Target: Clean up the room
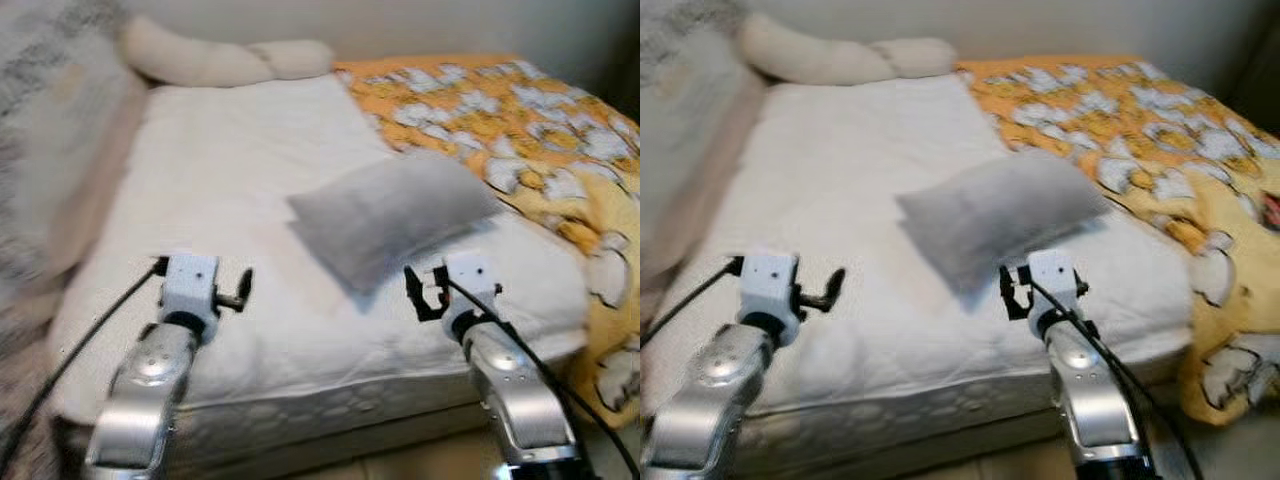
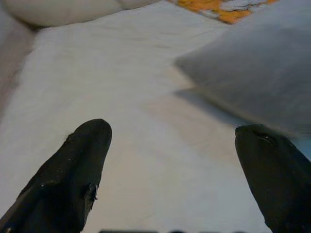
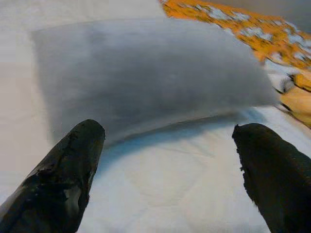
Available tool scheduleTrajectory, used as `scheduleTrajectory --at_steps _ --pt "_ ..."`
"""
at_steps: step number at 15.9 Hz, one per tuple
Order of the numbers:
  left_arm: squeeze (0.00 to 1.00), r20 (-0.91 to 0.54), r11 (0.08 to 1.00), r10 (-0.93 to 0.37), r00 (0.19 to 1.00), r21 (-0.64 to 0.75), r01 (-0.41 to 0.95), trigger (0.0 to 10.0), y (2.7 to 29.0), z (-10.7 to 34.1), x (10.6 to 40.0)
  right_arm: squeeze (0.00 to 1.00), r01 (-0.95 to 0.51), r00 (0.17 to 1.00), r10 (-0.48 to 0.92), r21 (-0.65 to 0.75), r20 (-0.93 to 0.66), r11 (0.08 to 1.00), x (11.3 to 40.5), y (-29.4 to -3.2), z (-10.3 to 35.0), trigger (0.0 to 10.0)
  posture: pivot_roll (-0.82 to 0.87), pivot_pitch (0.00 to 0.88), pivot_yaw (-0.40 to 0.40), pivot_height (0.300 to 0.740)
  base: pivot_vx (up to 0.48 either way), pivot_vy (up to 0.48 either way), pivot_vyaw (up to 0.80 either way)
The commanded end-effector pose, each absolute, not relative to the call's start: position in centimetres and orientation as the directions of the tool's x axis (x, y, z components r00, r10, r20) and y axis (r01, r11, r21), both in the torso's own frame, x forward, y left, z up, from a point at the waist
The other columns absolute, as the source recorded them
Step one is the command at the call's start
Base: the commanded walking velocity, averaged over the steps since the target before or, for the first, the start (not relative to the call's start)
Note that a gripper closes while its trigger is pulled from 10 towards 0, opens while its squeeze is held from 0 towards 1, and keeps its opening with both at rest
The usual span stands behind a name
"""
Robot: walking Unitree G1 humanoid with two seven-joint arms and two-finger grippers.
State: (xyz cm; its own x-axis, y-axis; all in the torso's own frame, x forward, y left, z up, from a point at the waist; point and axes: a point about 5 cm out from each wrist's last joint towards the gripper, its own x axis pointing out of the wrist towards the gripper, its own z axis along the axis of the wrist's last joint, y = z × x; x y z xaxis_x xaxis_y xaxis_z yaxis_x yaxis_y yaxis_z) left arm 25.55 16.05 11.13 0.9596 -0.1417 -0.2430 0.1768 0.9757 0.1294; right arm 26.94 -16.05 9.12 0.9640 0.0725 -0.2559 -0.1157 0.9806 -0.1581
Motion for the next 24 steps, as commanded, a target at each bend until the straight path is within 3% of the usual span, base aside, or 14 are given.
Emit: scheduleTrajectory --at_steps 1,4,8,13,16,20,23,24 --pt "0.0 -0.238 0.976 -0.127 0.963 0.144 0.164 10.0 16.5 11.3 25.7 0.0 -0.123 0.973 0.091 -0.14 -0.213 0.983 27.5 -15.7 10.0 10.0 0.01 0.0 0.008 0.74 0.315 0.0 0.0" --pt "0.0 -0.231 0.976 -0.126 0.965 0.146 0.163 10.0 16.6 11.4 25.9 0.0 -0.139 0.972 0.112 -0.123 -0.206 0.983 27.7 -15.6 10.2 10.0 0.01 0.0 0.01 0.74 0.312 0.0 0.0" --pt "0.0 -0.225 0.976 -0.123 0.967 0.149 0.159 10.0 16.6 11.6 26.0 0.0 -0.188 0.966 0.155 -0.152 -0.207 0.97 27.7 -15.2 10.2 10.0 0.01 0.0 0.01 0.74 0.326 0.0 0.73" --pt "0.0 -0.229 0.975 -0.131 0.965 0.147 0.167 10.0 16.5 11.5 26.0 0.0 -0.191 0.961 0.179 -0.037 -0.213 0.981 27.7 -15.0 10.4 10.0 0.02 0.0 0.011 0.74 0.332 0.0 0.16" --pt "0.0 -0.226 0.975 -0.137 0.964 0.139 0.172 10.0 16.3 11.4 25.9 0.0 -0.135 0.969 0.117 -0.069 -0.218 0.988 27.8 -15.7 10.3 10.0 0.02 0.0 0.009 0.74 0.326 0.0 0.0" --pt "0.0 -0.216 0.97 -0.187 0.958 0.117 0.215 10.0 15.5 11.5 25.6 0.0 0.012 0.956 -0.002 0.032 -0.295 0.999 28.1 -17.4 10.0 10.0 0.01 0.0 0.007 0.74 0.0 0.0 0.0" --pt "0.0 -0.212 0.945 -0.299 0.93 0.072 0.32 10.0 14.2 11.5 25.0 0.0 0.105 0.951 -0.072 0.097 -0.3 0.99 28.2 -18.3 10.6 10.0 0.02 0.0 -0.002 0.74 0.0 0.0 0.0" --pt "0.0 -0.218 0.917 -0.376 0.9 0.053 0.396 10.0 13.6 11.5 24.8 0.19 0.191 0.929 -0.152 0.083 -0.337 0.978 28.3 -19.2 10.6 10.0 0.02 0.0 -0.007 0.74 0.0 0.0 0.0"
